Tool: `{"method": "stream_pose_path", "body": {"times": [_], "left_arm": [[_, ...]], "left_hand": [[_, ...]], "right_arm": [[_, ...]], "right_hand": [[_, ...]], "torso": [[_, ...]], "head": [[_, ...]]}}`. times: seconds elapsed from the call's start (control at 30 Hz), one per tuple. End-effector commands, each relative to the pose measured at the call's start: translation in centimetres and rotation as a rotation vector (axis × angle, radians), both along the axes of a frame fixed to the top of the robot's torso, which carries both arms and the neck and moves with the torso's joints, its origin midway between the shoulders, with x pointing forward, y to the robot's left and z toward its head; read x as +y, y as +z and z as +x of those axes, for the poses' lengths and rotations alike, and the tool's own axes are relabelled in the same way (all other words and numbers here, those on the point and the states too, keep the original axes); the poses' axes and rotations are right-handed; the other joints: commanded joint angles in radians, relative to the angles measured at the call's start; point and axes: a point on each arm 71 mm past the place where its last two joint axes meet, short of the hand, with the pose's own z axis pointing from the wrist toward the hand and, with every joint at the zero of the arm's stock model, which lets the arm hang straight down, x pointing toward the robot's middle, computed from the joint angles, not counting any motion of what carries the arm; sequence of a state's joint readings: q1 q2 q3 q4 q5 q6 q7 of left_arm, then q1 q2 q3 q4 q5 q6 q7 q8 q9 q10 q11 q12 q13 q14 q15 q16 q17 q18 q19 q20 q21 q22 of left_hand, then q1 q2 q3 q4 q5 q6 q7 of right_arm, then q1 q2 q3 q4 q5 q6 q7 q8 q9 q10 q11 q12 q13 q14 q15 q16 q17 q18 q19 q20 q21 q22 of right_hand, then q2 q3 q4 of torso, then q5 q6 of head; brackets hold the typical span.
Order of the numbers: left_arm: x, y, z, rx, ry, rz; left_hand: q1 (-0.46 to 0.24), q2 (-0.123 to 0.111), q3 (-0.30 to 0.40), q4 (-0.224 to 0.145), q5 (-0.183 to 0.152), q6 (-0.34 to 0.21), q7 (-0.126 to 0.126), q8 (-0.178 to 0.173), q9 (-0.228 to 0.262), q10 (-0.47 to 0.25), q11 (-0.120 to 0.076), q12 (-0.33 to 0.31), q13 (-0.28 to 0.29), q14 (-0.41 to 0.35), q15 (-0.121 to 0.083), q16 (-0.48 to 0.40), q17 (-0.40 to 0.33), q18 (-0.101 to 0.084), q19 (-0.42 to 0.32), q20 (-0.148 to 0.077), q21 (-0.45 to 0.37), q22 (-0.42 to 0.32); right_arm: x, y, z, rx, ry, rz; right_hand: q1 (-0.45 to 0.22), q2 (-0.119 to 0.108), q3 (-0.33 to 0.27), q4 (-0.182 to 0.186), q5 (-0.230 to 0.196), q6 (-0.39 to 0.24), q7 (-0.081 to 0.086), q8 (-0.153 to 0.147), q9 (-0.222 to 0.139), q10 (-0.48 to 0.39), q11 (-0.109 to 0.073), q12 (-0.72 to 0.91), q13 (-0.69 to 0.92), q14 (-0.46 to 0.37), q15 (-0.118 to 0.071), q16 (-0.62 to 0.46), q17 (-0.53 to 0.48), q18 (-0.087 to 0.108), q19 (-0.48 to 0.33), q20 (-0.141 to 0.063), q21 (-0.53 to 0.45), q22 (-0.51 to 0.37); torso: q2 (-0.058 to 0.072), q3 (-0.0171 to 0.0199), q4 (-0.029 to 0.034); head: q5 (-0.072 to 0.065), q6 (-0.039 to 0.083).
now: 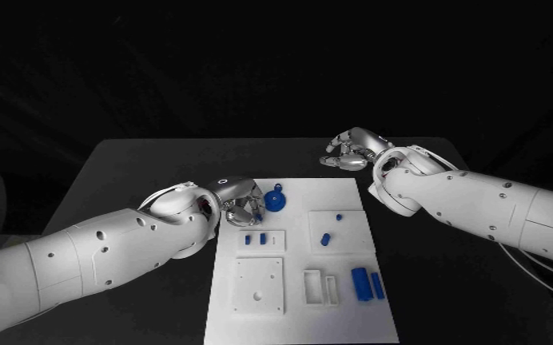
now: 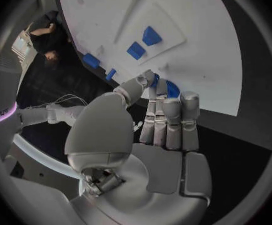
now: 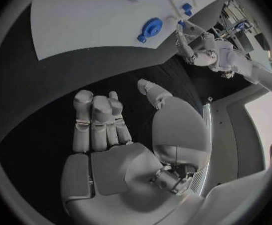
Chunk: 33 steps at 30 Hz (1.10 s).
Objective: Assemble the parts on the task board
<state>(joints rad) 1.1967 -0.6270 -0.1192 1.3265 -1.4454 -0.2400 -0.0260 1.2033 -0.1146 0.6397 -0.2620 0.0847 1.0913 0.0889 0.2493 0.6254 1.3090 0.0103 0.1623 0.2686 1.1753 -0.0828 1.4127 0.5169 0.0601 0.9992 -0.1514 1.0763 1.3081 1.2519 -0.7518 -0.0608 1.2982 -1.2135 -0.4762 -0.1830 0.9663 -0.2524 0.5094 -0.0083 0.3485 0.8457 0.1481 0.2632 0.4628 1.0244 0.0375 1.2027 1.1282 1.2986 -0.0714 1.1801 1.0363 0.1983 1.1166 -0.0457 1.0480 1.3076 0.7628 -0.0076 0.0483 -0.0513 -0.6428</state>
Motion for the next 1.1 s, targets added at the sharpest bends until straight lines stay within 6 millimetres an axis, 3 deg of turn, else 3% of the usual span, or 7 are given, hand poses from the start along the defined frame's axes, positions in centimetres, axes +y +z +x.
{"method": "stream_pose_path", "body": {"times": [0.03, 0.63, 1.1], "left_arm": [[0.23, -0.05, 0.05, 0.016, 0.001, -0.003], [0.6, -0.36, 0.44, 0.013, 0.005, 0.014], [0.2, -0.59, 0.56, 0.015, -0.002, 0.02]], "left_hand": [[0.002, 0.009, 0.008, 0.0, 0.002, 0.006, -0.001, 0.001, 0.001, 0.023, 0.015, -0.001, 0.005, 0.004, -0.004, 0.004, -0.001, 0.076, 0.004, -0.025, 0.004, 0.006], [0.003, 0.009, 0.01, -0.002, 0.001, 0.006, -0.001, 0.001, 0.001, 0.025, 0.015, -0.003, 0.005, 0.005, -0.004, 0.004, -0.001, 0.076, 0.005, -0.026, 0.005, 0.006], [0.002, 0.01, 0.01, -0.002, 0.0, 0.006, -0.001, 0.001, 0.0, 0.025, 0.015, -0.004, 0.006, 0.006, -0.004, 0.005, -0.001, 0.076, 0.005, -0.027, 0.005, 0.006]], "right_arm": [[0.09, -0.03, -0.02, 0.003, 0.011, -0.004], [0.14, -0.03, -0.02, 0.003, 0.012, -0.004], [0.12, -0.03, -0.01, 0.003, 0.012, -0.004]], "right_hand": [[-0.002, 0.009, -0.007, 0.001, 0.005, 0.0, 0.004, 0.001, -0.001, -0.007, 0.001, 0.005, -0.002, 0.008, -0.002, -0.006, 0.001, 0.063, 0.0, -0.01, -0.004, 0.018], [-0.002, 0.009, -0.007, 0.001, 0.005, 0.0, 0.004, 0.001, -0.001, -0.007, 0.001, 0.006, -0.002, 0.008, -0.002, -0.006, 0.002, 0.063, 0.0, -0.01, -0.004, 0.018], [-0.001, 0.01, -0.007, 0.001, 0.005, 0.0, 0.004, 0.001, -0.001, -0.007, 0.001, 0.006, -0.002, 0.008, -0.002, -0.006, 0.002, 0.063, 0.0, -0.01, -0.004, 0.018]], "torso": [[0.001, -0.0006, 0.0], [0.001, 0.0019, -0.0022], [0.001, 0.0015, -0.0017]], "head": [[-0.001, -0.001], [0.002, -0.005], [0.001, -0.006]]}}
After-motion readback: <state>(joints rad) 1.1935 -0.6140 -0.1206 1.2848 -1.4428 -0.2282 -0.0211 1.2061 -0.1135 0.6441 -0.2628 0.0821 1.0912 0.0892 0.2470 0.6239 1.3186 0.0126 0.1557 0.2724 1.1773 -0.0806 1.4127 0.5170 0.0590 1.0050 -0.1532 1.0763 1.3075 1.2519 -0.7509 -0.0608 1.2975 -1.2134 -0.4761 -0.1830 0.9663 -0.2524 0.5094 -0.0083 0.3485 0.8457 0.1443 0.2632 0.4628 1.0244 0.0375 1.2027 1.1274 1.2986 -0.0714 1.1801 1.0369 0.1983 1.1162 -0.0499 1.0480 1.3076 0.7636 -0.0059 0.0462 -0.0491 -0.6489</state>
